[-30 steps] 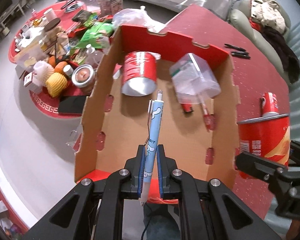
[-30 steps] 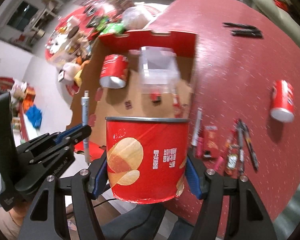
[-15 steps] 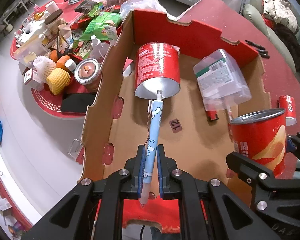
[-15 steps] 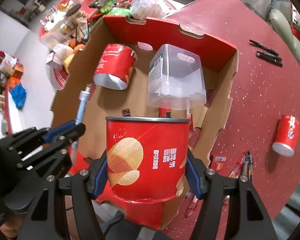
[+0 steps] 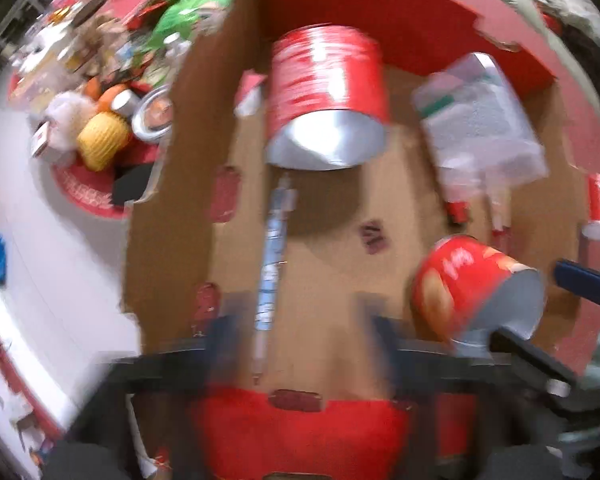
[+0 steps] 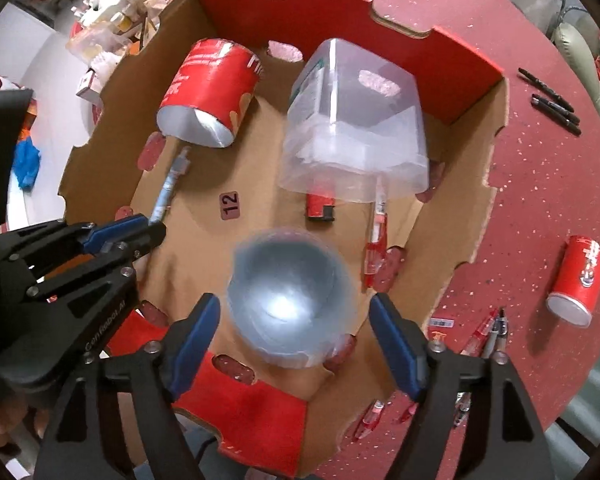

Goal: Organize rigid objects
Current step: 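Release the chip can with the right gripper while the left gripper drops the pen in the box, then grasp the red paper cup with the left gripper while the right gripper grasps a clear pen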

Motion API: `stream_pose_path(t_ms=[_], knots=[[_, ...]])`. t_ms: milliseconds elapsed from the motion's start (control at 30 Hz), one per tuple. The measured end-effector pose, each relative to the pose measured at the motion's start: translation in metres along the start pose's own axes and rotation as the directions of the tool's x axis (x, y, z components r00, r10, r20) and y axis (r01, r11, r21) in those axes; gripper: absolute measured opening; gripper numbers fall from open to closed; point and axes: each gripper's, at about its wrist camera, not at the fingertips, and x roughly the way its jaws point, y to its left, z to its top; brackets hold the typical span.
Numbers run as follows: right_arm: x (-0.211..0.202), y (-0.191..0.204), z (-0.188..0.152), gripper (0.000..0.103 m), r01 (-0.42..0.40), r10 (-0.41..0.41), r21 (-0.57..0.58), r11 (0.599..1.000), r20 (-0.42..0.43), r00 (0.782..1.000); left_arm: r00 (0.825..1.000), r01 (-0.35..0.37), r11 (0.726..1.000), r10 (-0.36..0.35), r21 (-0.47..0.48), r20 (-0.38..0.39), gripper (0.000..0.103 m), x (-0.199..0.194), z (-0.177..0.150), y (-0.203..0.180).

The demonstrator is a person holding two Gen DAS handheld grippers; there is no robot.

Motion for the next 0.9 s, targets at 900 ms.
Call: stream_pose_path(t_ms=[900], knots=[[0.014,-0.232,-0.135,0.091,0.143,-0.118,0.472,0.870,-0.082,0.990,0.975,0.219,0.970,-0.215,0.110,-0.049,0.102,-0.058,-0.029,-0.113]])
